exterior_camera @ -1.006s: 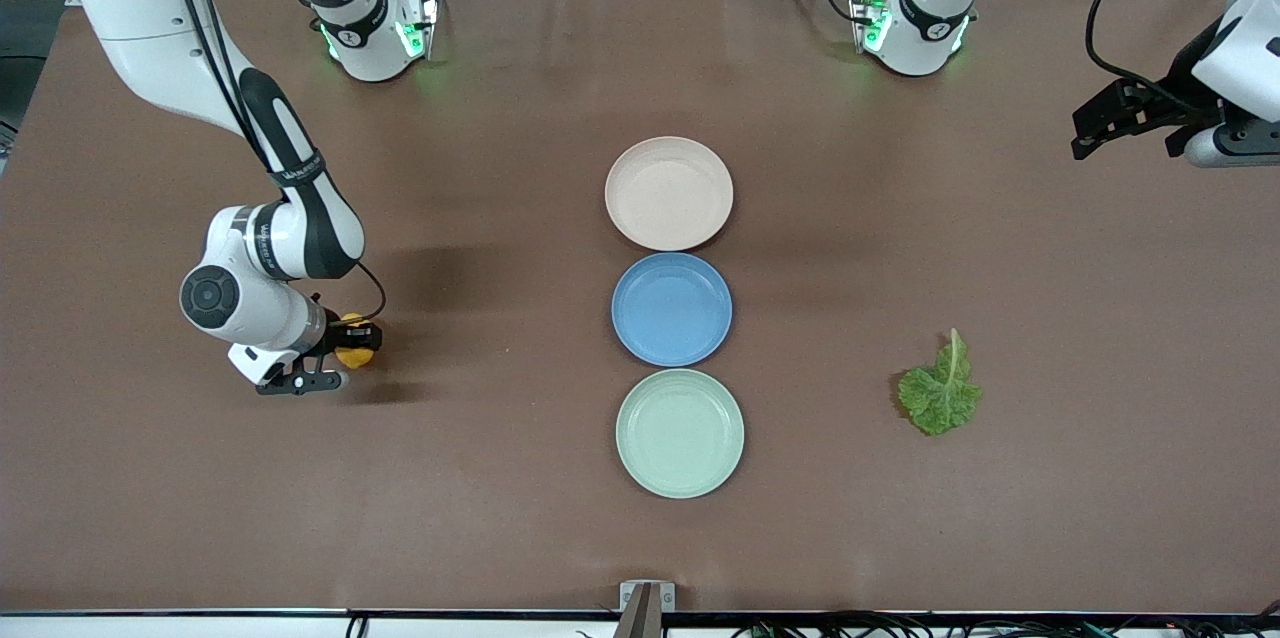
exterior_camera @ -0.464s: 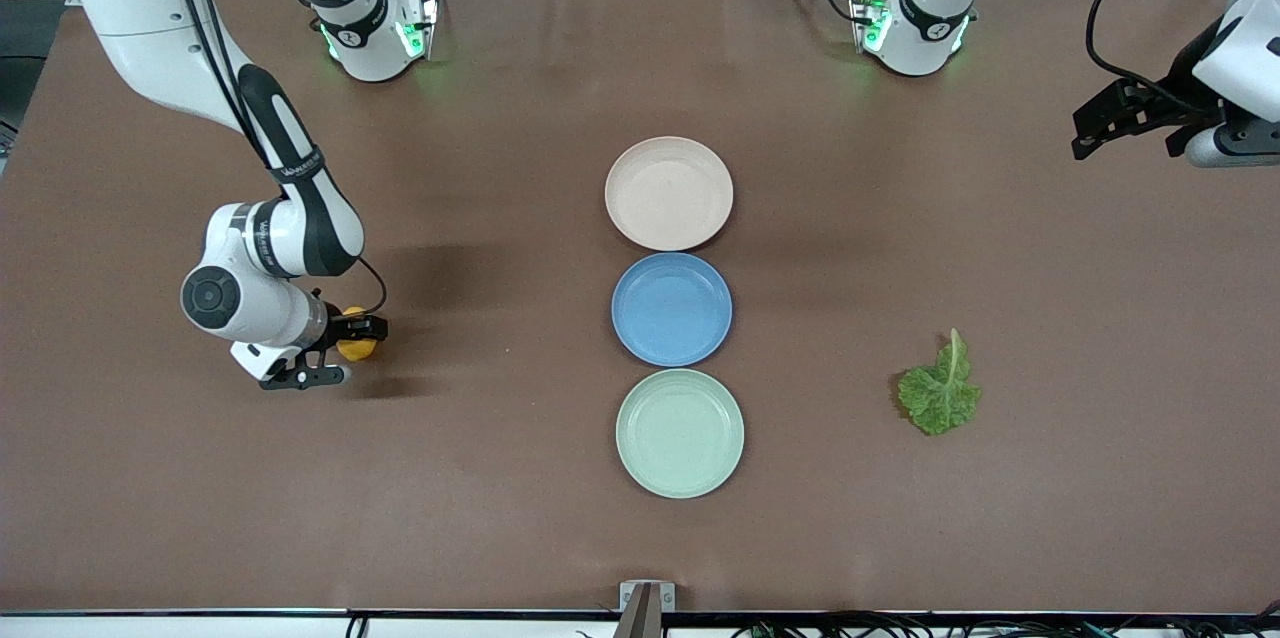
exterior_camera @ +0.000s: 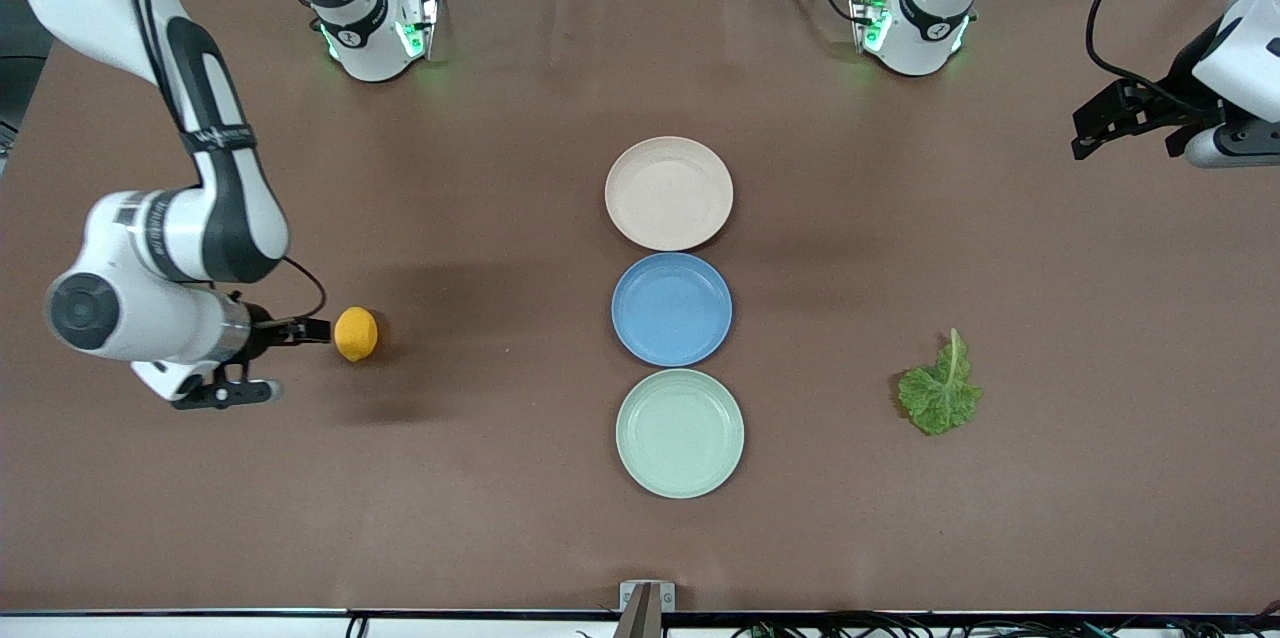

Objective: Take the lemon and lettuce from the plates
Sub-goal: 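Carry the lemon away from the plates with the right gripper and lower it, then open the right gripper, release the lemon on the table, and withdraw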

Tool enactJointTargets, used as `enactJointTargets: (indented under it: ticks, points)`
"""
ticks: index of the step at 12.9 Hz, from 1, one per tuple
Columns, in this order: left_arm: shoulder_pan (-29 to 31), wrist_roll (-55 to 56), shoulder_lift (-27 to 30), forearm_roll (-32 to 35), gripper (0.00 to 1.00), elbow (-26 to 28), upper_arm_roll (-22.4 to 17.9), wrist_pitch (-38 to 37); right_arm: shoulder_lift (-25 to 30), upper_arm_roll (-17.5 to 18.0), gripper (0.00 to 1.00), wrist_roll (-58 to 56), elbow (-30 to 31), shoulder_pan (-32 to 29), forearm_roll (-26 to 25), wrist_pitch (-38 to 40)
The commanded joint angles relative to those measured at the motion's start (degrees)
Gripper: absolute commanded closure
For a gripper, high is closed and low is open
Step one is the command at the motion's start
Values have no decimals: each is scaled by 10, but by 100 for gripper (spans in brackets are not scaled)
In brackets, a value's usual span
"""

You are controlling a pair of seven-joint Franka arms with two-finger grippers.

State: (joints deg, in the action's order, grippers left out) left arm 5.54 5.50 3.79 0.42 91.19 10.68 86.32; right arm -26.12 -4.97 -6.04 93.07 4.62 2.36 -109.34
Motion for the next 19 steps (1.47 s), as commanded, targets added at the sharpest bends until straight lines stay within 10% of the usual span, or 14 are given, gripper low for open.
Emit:
enactJointTargets:
  ticks: [1, 7, 19]
  points:
    - [4, -2, 9, -9, 0, 5, 0, -2, 35, -17, 0, -16, -30, -7, -13, 72]
    - [3, -7, 6, -8, 0, 5, 0, 1, 66, -16, 0, -6, -142, -14, -43, 214]
    - [3, -9, 7, -8, 0, 2, 0, 1, 74, -18, 0, -1, -182, -28, -20, 268]
